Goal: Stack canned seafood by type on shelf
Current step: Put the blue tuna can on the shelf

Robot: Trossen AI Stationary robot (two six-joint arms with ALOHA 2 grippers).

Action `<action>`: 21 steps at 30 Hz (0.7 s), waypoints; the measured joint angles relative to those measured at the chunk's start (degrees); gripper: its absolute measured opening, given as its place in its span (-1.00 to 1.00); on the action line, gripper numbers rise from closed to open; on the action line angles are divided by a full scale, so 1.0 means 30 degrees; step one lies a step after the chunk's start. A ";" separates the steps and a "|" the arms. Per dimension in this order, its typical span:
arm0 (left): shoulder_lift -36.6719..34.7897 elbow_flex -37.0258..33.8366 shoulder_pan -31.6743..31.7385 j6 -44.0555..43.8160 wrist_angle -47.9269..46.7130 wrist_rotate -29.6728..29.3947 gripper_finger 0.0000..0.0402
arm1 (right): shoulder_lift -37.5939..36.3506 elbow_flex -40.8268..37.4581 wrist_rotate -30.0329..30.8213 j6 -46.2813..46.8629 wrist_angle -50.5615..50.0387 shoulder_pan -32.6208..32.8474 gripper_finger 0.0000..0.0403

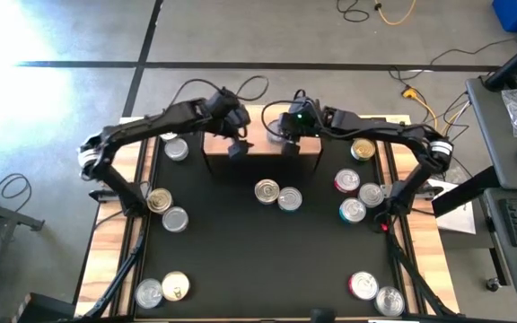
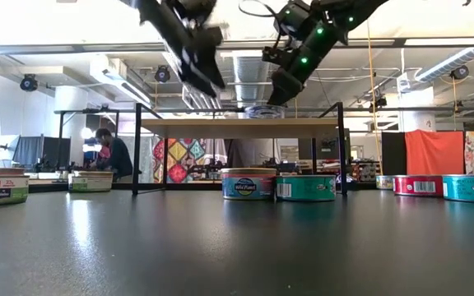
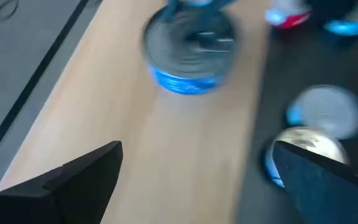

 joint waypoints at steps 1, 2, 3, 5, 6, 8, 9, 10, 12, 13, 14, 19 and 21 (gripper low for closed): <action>-0.0480 -0.0035 -0.0283 -0.0003 -0.0141 0.0180 0.99 | -0.0146 -0.0012 0.0315 -0.0203 -0.0286 -0.0040 -0.54; -0.1042 -0.0175 -0.0635 0.0026 -0.0131 0.0355 0.99 | -0.0344 -0.0013 0.0693 -0.0551 -0.0600 -0.0092 -0.53; -0.1636 -0.0410 -0.1059 0.0138 -0.0112 0.0660 0.99 | -0.0497 -0.0018 0.1113 -0.1060 -0.0897 -0.0150 -0.53; -0.2979 -0.1225 -0.2230 0.0227 0.0635 0.1079 0.99 | -0.0753 -0.0025 0.2097 -0.2322 -0.1566 -0.0280 -0.53; -0.3686 -0.1892 -0.2937 0.0330 0.1397 0.1161 0.99 | -0.0898 -0.0039 0.2462 -0.2952 -0.1850 -0.0403 -0.53; -0.4995 -0.3643 -0.4421 0.0486 0.3039 0.1165 0.99 | -0.1081 -0.0047 0.3105 -0.3836 -0.2236 -0.0712 -0.54; -0.5626 -0.4658 -0.5125 0.0492 0.4052 0.1098 0.99 | -0.1169 -0.0054 0.3277 -0.4084 -0.2312 -0.0898 -0.54; -0.6156 -0.5620 -0.5837 0.0492 0.4971 0.0965 0.99 | -0.1227 -0.0061 0.3352 -0.4319 -0.2332 -0.1083 -0.55; -0.7224 -0.7488 -0.7168 0.0287 0.6937 0.0166 0.99 | -0.1284 -0.0061 0.3519 -0.4440 -0.2314 -0.1477 -0.56; -0.7616 -0.8237 -0.7846 0.0054 0.7824 -0.0362 0.99 | -0.1288 -0.0061 0.3619 -0.4451 -0.2325 -0.1675 -0.57; -0.7995 -0.8996 -0.8571 -0.0194 0.8797 -0.1102 0.99 | -0.1286 -0.0061 0.3624 -0.4444 -0.2322 -0.1903 -0.58; -0.8589 -1.0854 -1.2116 -0.0745 1.0640 -0.4273 0.99 | -0.1020 -0.0054 0.3673 -0.3905 -0.1857 -0.2968 -0.57; -0.8621 -1.1084 -1.3396 -0.0839 1.1064 -0.5443 0.99 | -0.0850 -0.0047 0.3611 -0.3190 -0.1304 -0.3331 -0.55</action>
